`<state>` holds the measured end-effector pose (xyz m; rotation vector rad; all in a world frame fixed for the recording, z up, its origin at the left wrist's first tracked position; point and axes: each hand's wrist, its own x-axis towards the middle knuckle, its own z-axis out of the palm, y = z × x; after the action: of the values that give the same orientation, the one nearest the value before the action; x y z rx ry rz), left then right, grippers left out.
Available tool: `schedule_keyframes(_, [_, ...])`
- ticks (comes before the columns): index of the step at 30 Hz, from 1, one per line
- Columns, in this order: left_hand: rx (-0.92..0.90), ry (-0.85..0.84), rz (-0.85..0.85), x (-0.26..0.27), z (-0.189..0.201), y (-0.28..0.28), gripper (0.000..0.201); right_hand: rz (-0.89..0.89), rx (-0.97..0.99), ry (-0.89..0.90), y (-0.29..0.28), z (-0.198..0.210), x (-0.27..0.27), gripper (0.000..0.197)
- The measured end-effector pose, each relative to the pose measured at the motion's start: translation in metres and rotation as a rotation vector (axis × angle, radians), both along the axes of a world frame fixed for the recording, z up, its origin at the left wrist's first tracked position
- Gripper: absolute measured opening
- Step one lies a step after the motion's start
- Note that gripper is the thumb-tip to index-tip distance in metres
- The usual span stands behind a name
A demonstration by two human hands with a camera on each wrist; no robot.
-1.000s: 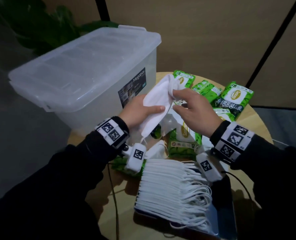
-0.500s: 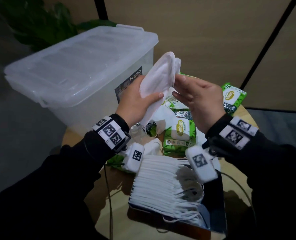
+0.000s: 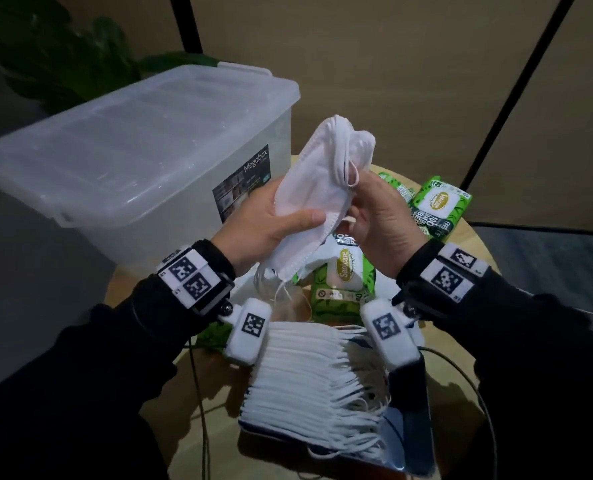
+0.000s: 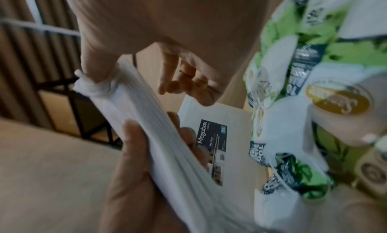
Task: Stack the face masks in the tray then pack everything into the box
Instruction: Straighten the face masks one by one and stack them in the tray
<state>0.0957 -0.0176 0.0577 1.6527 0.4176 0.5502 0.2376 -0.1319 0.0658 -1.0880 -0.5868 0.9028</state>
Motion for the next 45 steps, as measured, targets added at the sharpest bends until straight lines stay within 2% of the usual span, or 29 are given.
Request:
schedule_keyframes(2, [-0.120, -0.001, -0.059, 0.000, 0.000, -0.003, 0.042, -0.051, 0.024, -0.084, 0.000, 0.000, -0.005, 0.049])
schedule_keyframes(4, [-0.187, -0.002, -0.095, 0.000, -0.001, -0.005, 0.040, -0.077, 0.037, -0.117, 0.000, 0.001, -0.010, 0.046])
schedule_keyframes(7, [-0.201, -0.007, -0.114, 0.001, -0.002, -0.004, 0.041, -0.040, 0.061, -0.095, 0.000, 0.000, -0.017, 0.058])
schedule_keyframes(11, [-0.186, -0.011, -0.071, -0.002, -0.001, 0.000, 0.045, 0.045, 0.123, 0.076, -0.003, -0.001, -0.011, 0.067])
schedule_keyframes(15, [-0.084, 0.017, -0.074, -0.004, 0.003, -0.001, 0.046, 0.196, 0.238, 0.173, -0.005, 0.010, -0.001, 0.098])
schedule_keyframes(17, [-0.052, 0.031, -0.119, -0.003, 0.003, -0.006, 0.046, 0.249, 0.242, 0.144, -0.004, 0.014, 0.004, 0.102])
schedule_keyframes(19, [-0.040, 0.039, -0.148, -0.001, 0.000, -0.011, 0.049, 0.263, 0.218, 0.070, -0.003, 0.012, 0.005, 0.093])
schedule_keyframes(23, [-0.064, 0.026, -0.142, 0.003, -0.005, -0.012, 0.052, 0.188, 0.186, 0.124, -0.001, 0.006, -0.003, 0.034])
schedule_keyframes(27, [-0.134, 0.026, -0.145, 0.005, -0.008, -0.017, 0.040, 0.197, 0.147, 0.253, 0.002, 0.004, -0.007, 0.018])
schedule_keyframes(29, [-0.151, 0.054, -0.119, 0.007, -0.007, -0.020, 0.035, 0.143, 0.099, 0.234, 0.006, 0.002, -0.007, 0.019])
schedule_keyframes(31, [-0.155, 0.141, -0.115, 0.008, -0.006, -0.019, 0.043, 0.059, 0.078, 0.238, 0.008, -0.001, -0.004, 0.019])
schedule_keyframes(33, [-0.215, 0.281, -0.176, 0.004, -0.005, -0.013, 0.045, -0.037, 0.083, 0.348, 0.007, -0.001, 0.004, 0.014])
schedule_keyframes(35, [-0.301, 0.366, -0.224, -0.003, -0.005, -0.006, 0.034, -0.160, 0.093, 0.455, 0.007, -0.002, 0.023, 0.012])
schedule_keyframes(37, [-0.383, 0.318, -0.161, -0.008, -0.008, 0.002, 0.018, -0.285, 0.070, 0.466, 0.006, -0.005, 0.045, 0.021])
schedule_keyframes(40, [-0.452, 0.217, -0.021, -0.010, -0.007, 0.013, 0.018, -0.486, -0.007, 0.454, 0.002, -0.012, 0.067, 0.051])
schedule_keyframes(41, [-0.495, 0.170, 0.000, -0.010, -0.005, 0.015, 0.019, -0.534, -0.019, 0.451, 0.001, -0.015, 0.074, 0.055])
schedule_keyframes(45, [-0.833, -0.115, 0.039, -0.013, 0.005, 0.020, 0.023, -0.670, -0.046, 0.395, -0.005, -0.005, 0.078, 0.024])
